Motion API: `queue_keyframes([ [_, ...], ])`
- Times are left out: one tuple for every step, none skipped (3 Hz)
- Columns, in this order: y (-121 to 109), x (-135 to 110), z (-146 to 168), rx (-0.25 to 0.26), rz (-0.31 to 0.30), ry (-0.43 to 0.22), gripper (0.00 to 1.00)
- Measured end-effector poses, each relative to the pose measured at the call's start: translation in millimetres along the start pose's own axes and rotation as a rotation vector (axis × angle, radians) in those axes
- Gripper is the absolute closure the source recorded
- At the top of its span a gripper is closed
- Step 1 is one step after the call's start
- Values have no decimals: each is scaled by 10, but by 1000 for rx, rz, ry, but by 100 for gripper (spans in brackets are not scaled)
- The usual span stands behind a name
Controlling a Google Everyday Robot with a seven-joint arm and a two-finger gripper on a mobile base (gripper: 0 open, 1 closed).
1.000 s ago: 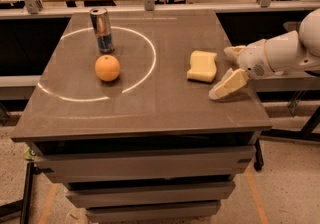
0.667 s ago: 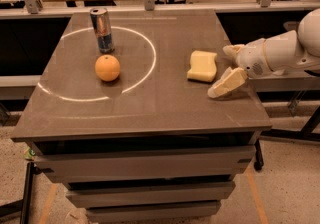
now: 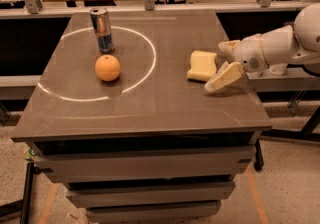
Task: Move sponge near orange
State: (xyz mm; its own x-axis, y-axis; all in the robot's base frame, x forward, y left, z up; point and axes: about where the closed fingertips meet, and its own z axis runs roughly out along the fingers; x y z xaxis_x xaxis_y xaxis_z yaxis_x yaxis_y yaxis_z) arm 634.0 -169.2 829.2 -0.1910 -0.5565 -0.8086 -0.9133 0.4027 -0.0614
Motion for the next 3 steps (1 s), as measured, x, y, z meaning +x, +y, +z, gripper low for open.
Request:
queue_keyframes([
  [21,-78,125,-60,-4,-14,0],
  [16,-151,222,-108,-18,-20,0],
  [6,-179,259,-136,-21,-19,16],
])
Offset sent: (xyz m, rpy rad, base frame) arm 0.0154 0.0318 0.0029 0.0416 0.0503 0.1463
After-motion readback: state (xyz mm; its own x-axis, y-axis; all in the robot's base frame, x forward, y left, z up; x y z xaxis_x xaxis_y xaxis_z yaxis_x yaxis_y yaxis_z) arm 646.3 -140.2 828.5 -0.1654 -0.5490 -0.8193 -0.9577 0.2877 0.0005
